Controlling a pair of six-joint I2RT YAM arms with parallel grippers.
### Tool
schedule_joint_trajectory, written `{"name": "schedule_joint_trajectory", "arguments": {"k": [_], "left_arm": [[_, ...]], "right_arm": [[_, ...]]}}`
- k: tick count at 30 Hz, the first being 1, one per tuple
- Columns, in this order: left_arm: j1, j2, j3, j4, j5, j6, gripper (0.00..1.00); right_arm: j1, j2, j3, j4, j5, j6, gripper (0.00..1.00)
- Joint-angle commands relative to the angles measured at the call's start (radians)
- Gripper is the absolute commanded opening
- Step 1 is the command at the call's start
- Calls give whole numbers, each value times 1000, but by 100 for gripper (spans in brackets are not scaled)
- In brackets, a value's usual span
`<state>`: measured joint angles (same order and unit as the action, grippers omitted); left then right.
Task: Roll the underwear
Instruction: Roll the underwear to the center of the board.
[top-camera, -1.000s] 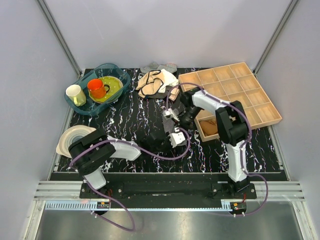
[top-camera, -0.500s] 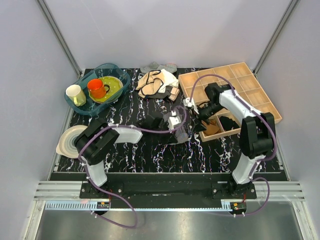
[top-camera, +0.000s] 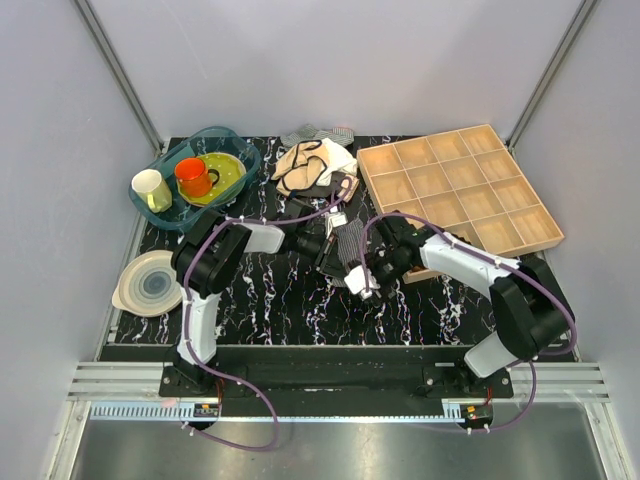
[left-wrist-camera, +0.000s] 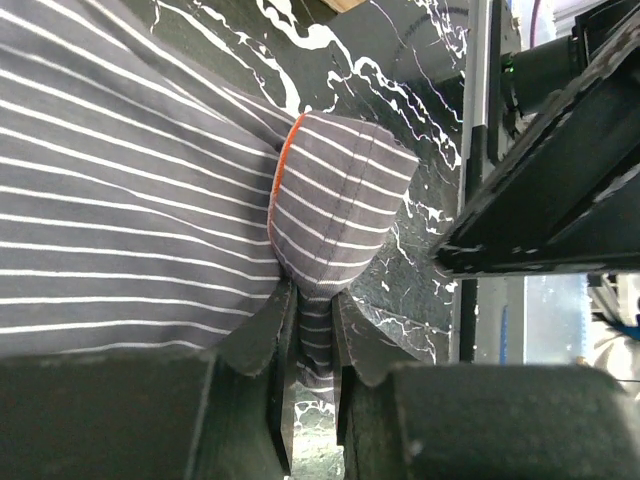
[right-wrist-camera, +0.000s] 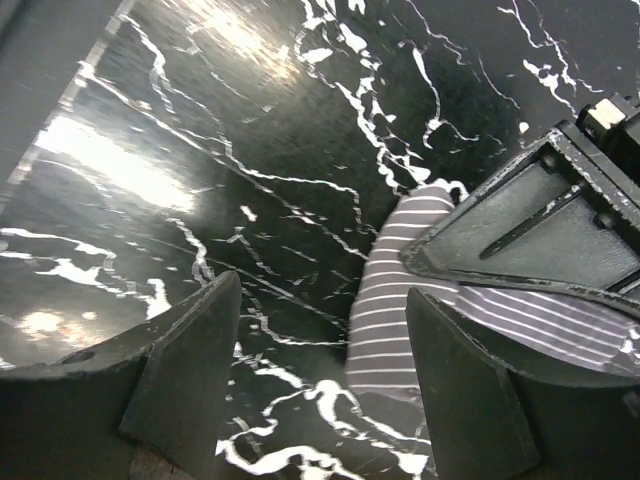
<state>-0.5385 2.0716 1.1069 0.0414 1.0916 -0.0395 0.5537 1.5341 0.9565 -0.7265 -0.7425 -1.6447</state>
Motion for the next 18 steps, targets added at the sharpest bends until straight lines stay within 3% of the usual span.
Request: {"name": "schedule_joint_trajectory", "arguments": {"k": [1, 12, 18], "left_arm": [[5, 102, -19, -241, -128, 41, 11], [2, 102, 36, -278, -140, 43, 15], [3, 55, 48, -261, -177, 11, 27]], "right_arm": [[40, 34, -47, 272, 158, -24, 74], [49, 58, -180, 443, 321, -14, 71], [49, 66, -214, 463, 419, 48, 55]]}}
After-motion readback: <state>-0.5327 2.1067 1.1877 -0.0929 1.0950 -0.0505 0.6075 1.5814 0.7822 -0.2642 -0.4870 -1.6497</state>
